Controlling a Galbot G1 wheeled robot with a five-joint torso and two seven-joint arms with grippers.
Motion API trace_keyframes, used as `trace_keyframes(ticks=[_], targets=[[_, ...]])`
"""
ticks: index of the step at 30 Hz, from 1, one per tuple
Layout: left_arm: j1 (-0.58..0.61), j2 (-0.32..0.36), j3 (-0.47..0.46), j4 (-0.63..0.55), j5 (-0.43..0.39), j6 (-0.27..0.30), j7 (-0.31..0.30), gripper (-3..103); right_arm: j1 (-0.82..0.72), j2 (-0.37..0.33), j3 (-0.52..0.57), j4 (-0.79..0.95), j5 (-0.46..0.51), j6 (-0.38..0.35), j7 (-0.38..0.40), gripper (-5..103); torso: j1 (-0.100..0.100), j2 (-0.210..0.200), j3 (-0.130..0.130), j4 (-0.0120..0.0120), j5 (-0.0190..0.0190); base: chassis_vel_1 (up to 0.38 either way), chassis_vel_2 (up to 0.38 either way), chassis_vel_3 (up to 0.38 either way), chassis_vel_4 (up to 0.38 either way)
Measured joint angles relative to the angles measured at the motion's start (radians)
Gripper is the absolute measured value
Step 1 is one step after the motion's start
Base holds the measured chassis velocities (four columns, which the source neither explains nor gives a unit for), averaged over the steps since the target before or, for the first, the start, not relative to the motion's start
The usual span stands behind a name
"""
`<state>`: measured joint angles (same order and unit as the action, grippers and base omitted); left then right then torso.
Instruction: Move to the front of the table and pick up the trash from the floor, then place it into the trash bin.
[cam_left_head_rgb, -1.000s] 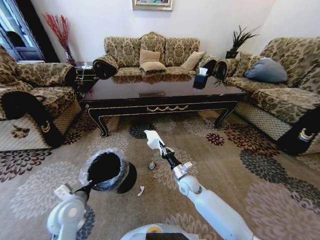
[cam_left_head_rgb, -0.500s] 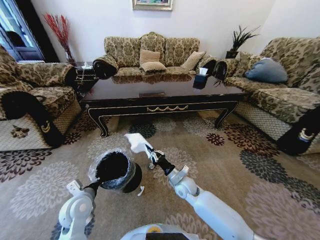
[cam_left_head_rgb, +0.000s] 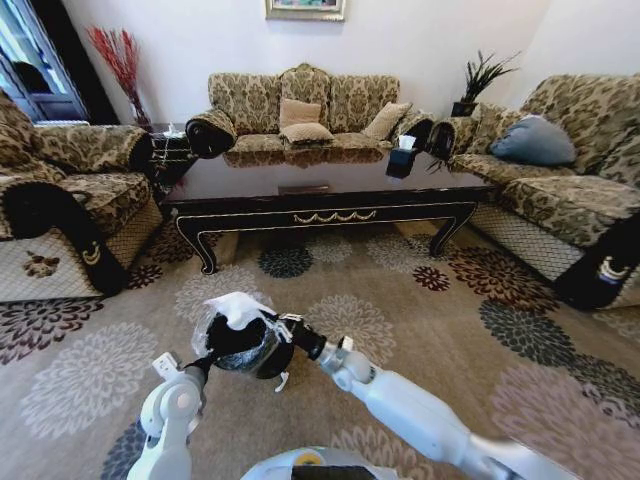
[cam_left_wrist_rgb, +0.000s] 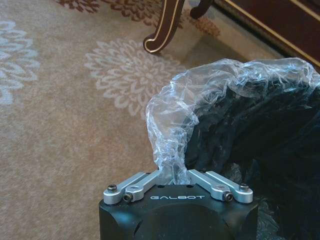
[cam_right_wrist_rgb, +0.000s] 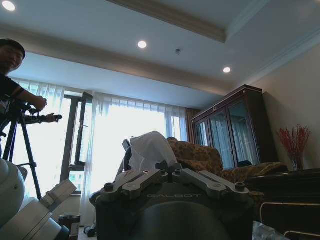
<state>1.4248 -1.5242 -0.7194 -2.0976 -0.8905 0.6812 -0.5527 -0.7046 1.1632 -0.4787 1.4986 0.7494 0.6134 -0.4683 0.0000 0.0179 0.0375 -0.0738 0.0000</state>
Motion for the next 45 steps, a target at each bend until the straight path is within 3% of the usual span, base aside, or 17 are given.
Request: trace_keyframes(ticks=[8,9,12,18,20,23,29,33,37,45], targets=[[0.003,-0.003,-0.002,-0.028,-0.017,-0.008,0.010,2,-0.001,0.017,-0.015,-0.061,-0.037,0.015,0.018,-3,0.000,0.000,0.000,-0.0003,0.0001,0.000,0.000,0.000,0.000],[0.005,-0.003,-0.004,-0.035,-0.017,-0.008,0.010,2,-0.008,0.008,-0.014,-0.061,-0.043,0.016,0.022,8,0.000,0.000,0.000,-0.0002,0.0001,0.000,0.000,0.000,0.000],[0.011,-0.008,-0.005,-0.045,-0.017,-0.008,0.010,2,-0.020,0.000,-0.008,-0.058,-0.054,0.019,0.030,13,0.000,0.000,0.000,-0.0003,0.0000,0.000,0.000,0.000,0.000],[0.033,-0.017,-0.014,-0.073,-0.017,-0.007,0.010,2,-0.053,-0.014,0.008,-0.052,-0.082,0.022,0.049,40,0.000,0.000,0.000,-0.0001,0.0001,0.000,0.000,0.000,0.000],[0.036,-0.017,-0.017,-0.076,-0.017,-0.007,0.010,2,-0.057,-0.018,0.010,-0.050,-0.085,0.022,0.051,40,0.000,0.000,0.000,0.0000,0.0002,0.000,0.000,0.000,0.000],[0.046,-0.013,-0.028,-0.085,-0.017,-0.006,0.011,2,-0.074,-0.035,0.019,-0.036,-0.091,0.022,0.055,57,0.000,0.000,0.000,-0.0001,0.0001,0.000,0.000,0.000,0.000],[0.058,-0.008,-0.037,-0.096,-0.020,-0.006,0.018,2,-0.084,-0.059,0.030,-0.021,-0.092,0.020,0.060,73,0.000,0.000,0.000,-0.0001,0.0001,0.000,0.000,0.000,0.000],[0.071,-0.003,-0.046,-0.103,-0.021,-0.006,0.018,2,-0.085,-0.091,0.045,-0.010,-0.092,0.021,0.060,94,0.000,0.000,0.000,0.0000,0.0000,0.000,0.000,0.000,0.000],[0.079,-0.002,-0.049,-0.111,-0.022,-0.006,0.019,2,-0.099,-0.109,0.062,-0.007,-0.105,0.027,0.060,99,0.000,0.000,0.000,-0.0002,0.0000,0.000,0.000,0.000,0.000],[0.094,-0.007,-0.049,-0.133,-0.021,-0.006,0.019,2,-0.135,-0.127,0.098,-0.003,-0.133,0.025,0.061,100,0.000,0.000,0.000,-0.0002,0.0001,0.000,0.000,0.000,0.000]])
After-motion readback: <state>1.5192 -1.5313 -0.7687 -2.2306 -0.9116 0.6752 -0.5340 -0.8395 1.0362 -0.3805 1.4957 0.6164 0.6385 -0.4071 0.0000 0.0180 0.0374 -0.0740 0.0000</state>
